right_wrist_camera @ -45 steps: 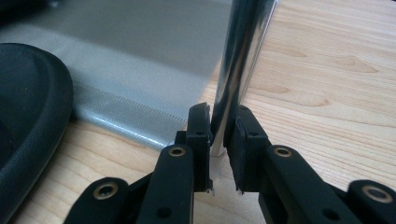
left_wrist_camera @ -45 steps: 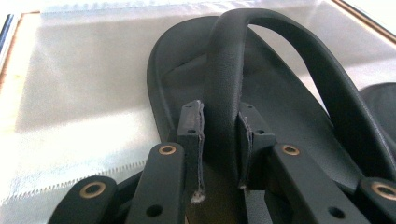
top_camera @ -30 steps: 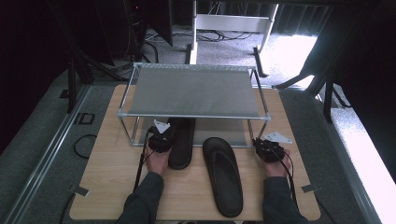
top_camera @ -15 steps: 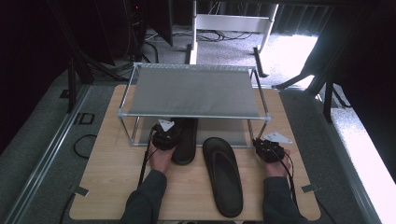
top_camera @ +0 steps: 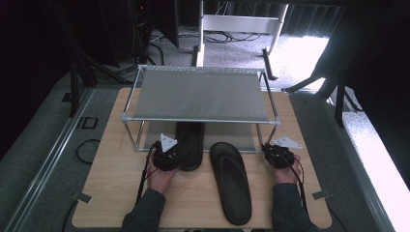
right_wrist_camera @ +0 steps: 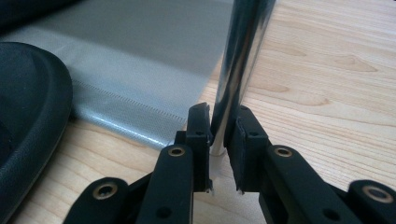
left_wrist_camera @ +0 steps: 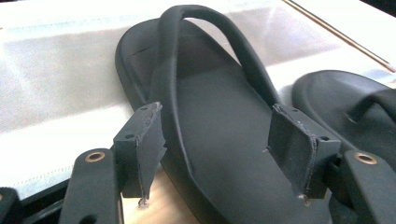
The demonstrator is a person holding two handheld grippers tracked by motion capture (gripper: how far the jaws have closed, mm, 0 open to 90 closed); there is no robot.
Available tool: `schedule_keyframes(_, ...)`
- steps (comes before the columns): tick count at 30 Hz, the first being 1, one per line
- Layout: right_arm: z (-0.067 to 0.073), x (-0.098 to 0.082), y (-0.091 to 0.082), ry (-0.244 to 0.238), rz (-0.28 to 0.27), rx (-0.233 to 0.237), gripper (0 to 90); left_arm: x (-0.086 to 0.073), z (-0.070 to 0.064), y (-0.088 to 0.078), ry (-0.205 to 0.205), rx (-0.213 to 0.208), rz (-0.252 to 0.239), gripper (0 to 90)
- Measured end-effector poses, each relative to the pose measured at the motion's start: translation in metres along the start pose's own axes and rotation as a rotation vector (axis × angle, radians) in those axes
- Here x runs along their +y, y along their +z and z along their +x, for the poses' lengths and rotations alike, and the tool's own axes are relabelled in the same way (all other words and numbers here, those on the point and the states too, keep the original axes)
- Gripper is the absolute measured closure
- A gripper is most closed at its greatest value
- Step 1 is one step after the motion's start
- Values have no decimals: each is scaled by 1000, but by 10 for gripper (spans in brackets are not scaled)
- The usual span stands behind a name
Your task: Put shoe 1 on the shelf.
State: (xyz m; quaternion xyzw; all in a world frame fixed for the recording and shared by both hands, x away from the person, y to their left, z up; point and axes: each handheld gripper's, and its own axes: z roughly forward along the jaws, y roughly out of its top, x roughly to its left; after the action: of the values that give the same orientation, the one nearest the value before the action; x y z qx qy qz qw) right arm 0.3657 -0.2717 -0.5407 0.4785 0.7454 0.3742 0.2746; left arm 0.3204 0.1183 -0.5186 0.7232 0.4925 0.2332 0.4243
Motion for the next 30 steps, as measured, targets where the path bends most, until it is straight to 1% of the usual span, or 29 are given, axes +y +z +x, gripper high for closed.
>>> schedule_keyframes(1, 0, 0, 0, -1, 0, 0, 788, -1, -1, -2, -3, -6, -2, 358)
schedule_keyframes(4, 0, 0, 0, 0, 0, 1, 784, -4, -4, -8, 10, -15, 10, 344)
schedule_keyframes(6, 0, 0, 0, 0, 1, 1, 785, -8, -6, -10, 15, -3, 22, 310)
schedule_keyframes(9, 0, 0, 0, 0, 1, 1, 785, -13, -9, -13, 12, -19, 28, 274)
schedule_keyframes(10, 0, 0, 0, -1, 1, 0, 784, -15, -9, -14, 10, -34, 34, 257)
schedule_keyframes(11, 0, 0, 0, 0, 1, 0, 784, -17, -9, -14, 9, -57, 46, 251)
schedule_keyframes(12, 0, 0, 0, 0, 1, 0, 784, -17, -9, -14, 9, -57, 46, 227)
schedule_keyframes(13, 0, 0, 0, 0, 1, 1, 784, -17, -9, -14, 9, -57, 46, 227)
schedule_keyframes(14, 0, 0, 0, 0, 1, 0, 783, -24, -13, -14, 37, -68, 71, 211)
schedule_keyframes(15, 0, 0, 0, 0, 1, 1, 783, -26, -14, -14, 36, -74, 76, 201)
schedule_keyframes(16, 0, 0, 0, 0, 1, 1, 782, -26, -14, -14, 36, -74, 76, 194)
schedule_keyframes(17, 0, 0, 0, 0, 1, 0, 782, -30, -15, -14, 41, -74, 89, 190)
schedule_keyframes(19, 0, 0, 0, 0, 1, 0, 782, -30, -15, -14, 41, -74, 89, 188)
schedule_keyframes(20, 0, 0, 0, 0, 1, 1, 782, -34, -17, -13, 57, -69, 101, 188)
schedule_keyframes(21, 0, 0, 0, 0, 1, 1, 782, -35, -18, -12, 69, -62, 103, 188)
schedule_keyframes(22, 0, 0, 0, -1, 1, 1, 780, -36, -19, -11, 75, -57, 104, 188)
schedule_keyframes(24, 0, 0, 0, 0, 1, 1, 780, -37, -20, -8, 89, -52, 129, 188)
schedule_keyframes(27, 0, 0, 0, -1, 1, 1, 781, -38, -21, -3, 103, -44, 149, 188)
schedule_keyframes(29, 0, 0, 0, 0, 2, 1, 781, -38, -20, -2, 99, -52, 149, 183)
schedule_keyframes(30, 1, 0, 0, -1, 2, 1, 781, -37, -20, -2, 103, -53, 147, 183)
